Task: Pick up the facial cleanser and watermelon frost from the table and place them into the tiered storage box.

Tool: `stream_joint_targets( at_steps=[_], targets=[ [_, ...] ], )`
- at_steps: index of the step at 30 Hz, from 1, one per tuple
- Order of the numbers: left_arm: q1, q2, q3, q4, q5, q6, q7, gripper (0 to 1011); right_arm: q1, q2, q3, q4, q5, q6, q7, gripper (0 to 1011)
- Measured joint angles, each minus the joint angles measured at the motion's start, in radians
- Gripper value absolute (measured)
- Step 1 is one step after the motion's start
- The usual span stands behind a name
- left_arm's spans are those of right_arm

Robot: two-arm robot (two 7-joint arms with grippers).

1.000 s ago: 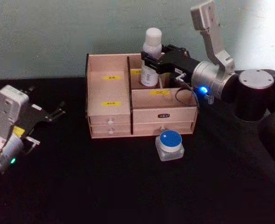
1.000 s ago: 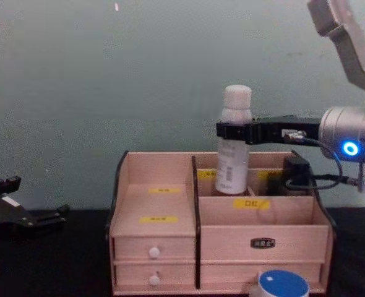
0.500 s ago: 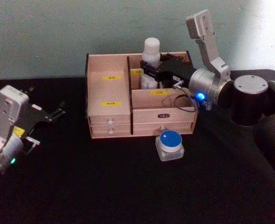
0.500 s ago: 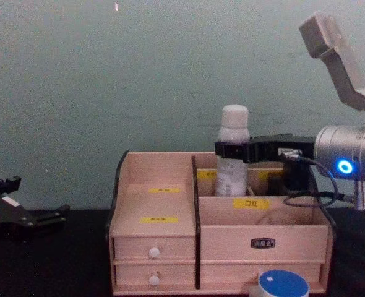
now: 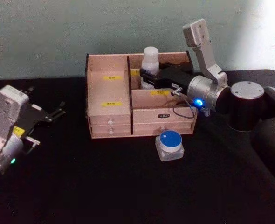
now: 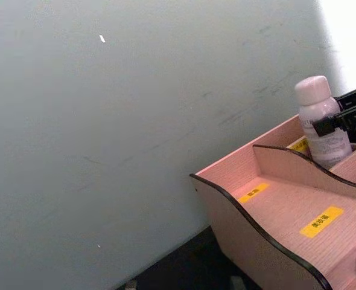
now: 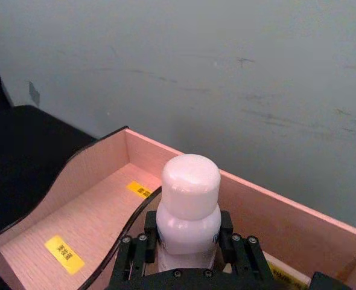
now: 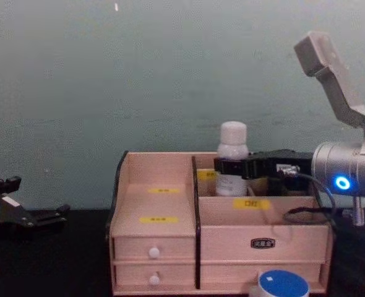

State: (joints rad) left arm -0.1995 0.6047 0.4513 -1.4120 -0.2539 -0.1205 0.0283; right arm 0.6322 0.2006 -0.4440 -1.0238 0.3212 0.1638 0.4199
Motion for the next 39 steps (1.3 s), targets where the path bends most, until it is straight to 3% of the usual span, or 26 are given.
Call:
stream_joint_targets(
  at_steps=[18,31,39],
  targets=[
    [0.0,0.0,0.0,0.0,0.0,0.0,0.0,1001,-0.004,0.0,-0.001,0.001,-0.013,-0.001,-0.004,593],
    [0.0,0.0,0.0,0.0,0.0,0.0,0.0,1001,-0.003,0.0,-0.001,0.001,-0.01,0.0,-0.004,964],
    [0.0,0.0,0.0,0.0,0.0,0.0,0.0,1001,-0.003,0.0,-0.001,0.001,-0.01,0.001,-0.003,1000]
  ],
)
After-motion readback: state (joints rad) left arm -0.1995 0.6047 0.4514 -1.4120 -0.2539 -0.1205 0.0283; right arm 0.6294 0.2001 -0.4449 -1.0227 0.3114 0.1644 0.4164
